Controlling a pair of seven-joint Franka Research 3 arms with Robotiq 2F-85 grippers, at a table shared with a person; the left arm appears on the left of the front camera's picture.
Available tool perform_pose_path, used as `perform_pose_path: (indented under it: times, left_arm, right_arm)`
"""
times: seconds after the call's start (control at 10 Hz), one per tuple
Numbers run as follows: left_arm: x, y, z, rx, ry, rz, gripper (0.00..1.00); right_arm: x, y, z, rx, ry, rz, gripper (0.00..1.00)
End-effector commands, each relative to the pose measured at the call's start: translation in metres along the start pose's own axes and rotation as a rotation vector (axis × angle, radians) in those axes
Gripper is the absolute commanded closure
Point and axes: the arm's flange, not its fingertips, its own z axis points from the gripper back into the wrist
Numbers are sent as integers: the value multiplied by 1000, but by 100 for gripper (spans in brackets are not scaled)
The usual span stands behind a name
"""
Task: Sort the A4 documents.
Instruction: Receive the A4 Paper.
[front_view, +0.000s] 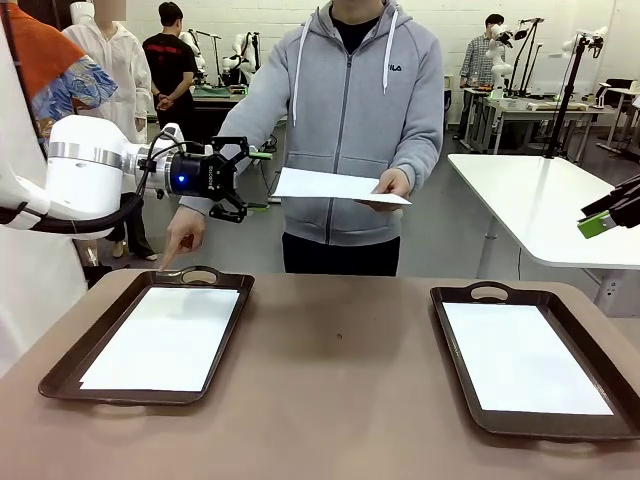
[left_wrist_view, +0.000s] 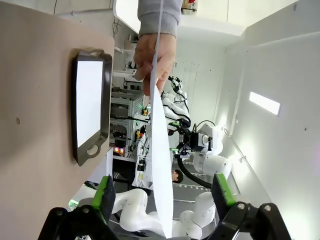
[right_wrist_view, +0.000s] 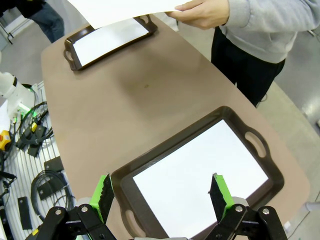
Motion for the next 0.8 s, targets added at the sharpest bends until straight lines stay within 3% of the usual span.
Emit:
perform_pose_path:
  times: [0.0, 0.7]
  left_arm:
    - [7, -5, -13, -16, 26, 40, 0]
    - [6, -4, -40, -40, 79, 101, 0]
  right_arm:
    - [0, 0, 0, 4, -4, -2, 0]
    - [0, 0, 0, 4, -4, -2, 0]
